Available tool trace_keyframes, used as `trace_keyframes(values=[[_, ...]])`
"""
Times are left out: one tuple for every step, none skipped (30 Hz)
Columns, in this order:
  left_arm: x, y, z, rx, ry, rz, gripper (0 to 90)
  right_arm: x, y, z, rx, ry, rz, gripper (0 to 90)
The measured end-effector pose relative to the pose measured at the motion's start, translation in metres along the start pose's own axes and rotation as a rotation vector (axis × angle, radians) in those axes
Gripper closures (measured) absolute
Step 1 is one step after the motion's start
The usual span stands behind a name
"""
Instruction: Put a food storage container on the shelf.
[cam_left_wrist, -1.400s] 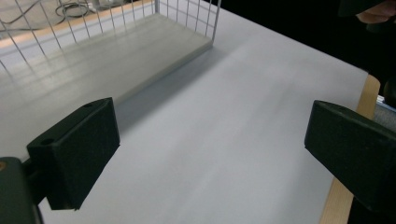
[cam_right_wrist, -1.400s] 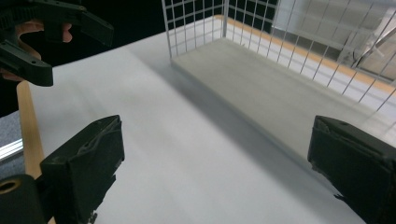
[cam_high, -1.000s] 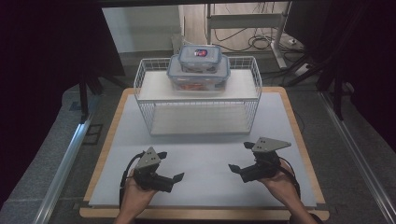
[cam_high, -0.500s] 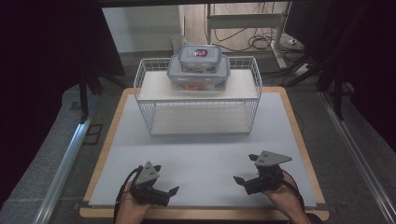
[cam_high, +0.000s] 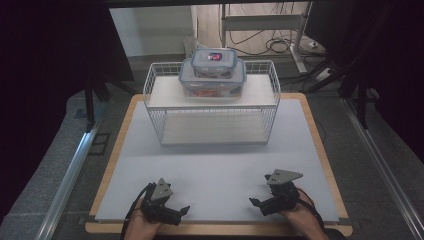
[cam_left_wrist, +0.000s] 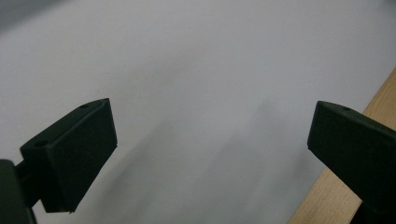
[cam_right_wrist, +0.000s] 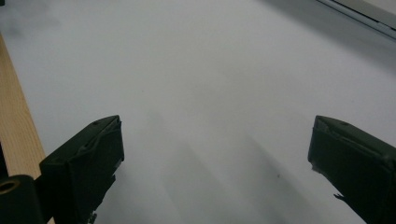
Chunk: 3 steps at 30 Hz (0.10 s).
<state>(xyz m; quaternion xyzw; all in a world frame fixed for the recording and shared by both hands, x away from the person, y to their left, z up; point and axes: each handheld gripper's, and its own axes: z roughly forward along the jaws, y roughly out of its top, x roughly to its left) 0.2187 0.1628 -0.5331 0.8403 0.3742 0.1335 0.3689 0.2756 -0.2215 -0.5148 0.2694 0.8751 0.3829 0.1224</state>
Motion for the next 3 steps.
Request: trace_keyframes(values=[[-0.0002,0.0002,0.0,-0.001,0.001,0.001,1.4,-0.0002,-0.0002,0.0,0.001,-0.001,0.003,3.3],[-0.0004,0.0007,0.0,0.0,0.001,0.004,1.4,-0.0006,-0.0004,0.0001,0.001,-0.002,0.006,3.3],[-0.0006,0.0009,0.0001,0.0,0.001,0.005,1.4,-0.0015,-0.0008,0.0003,0.001,-0.001,0.009,3.4]])
